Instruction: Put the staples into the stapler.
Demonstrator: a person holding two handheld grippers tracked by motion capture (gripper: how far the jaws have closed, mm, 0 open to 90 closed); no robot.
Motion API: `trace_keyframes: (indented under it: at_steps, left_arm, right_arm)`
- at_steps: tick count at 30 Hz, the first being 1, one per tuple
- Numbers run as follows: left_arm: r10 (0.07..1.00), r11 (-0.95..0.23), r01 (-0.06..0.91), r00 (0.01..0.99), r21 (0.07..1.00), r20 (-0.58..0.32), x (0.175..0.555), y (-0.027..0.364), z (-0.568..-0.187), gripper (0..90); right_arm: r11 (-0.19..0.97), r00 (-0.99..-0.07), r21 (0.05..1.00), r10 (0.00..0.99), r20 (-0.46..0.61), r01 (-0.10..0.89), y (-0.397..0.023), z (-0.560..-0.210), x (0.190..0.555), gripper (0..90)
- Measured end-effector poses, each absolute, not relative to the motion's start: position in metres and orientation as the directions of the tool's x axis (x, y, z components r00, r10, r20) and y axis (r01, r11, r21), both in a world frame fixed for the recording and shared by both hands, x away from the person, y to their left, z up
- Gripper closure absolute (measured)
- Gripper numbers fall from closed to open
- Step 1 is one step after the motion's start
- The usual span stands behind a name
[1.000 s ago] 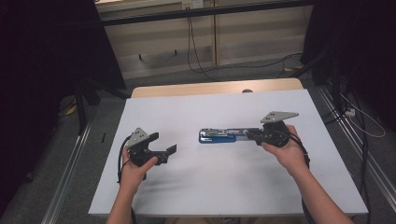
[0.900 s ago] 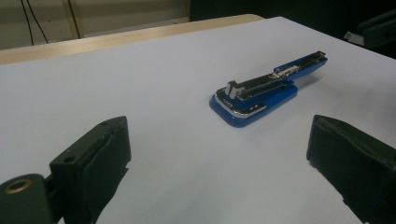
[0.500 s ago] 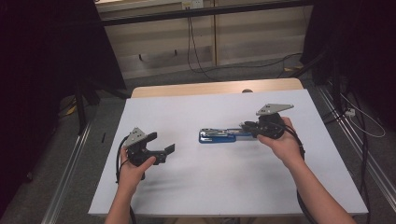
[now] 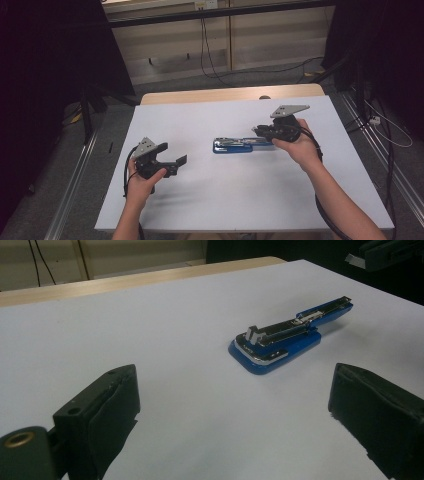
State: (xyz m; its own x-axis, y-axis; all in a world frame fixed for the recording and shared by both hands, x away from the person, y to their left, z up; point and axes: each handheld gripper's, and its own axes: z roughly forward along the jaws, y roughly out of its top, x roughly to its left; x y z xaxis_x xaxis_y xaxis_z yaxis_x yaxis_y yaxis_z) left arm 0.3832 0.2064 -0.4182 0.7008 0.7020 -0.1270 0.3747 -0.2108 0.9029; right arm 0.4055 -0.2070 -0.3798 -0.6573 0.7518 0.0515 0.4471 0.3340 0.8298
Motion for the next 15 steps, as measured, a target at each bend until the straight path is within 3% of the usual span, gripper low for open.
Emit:
trace_keyframes:
  at_steps: [15]
  left_arm:
    - [0.701,-0.211,0.382,0.701,0.9,-0.133,0.383,0.207,-0.42,6.5]
  right_arm:
    - [0.367,-0.706,0.836,0.707,0.034,0.408,-0.194,-0.378,0.423,79.4]
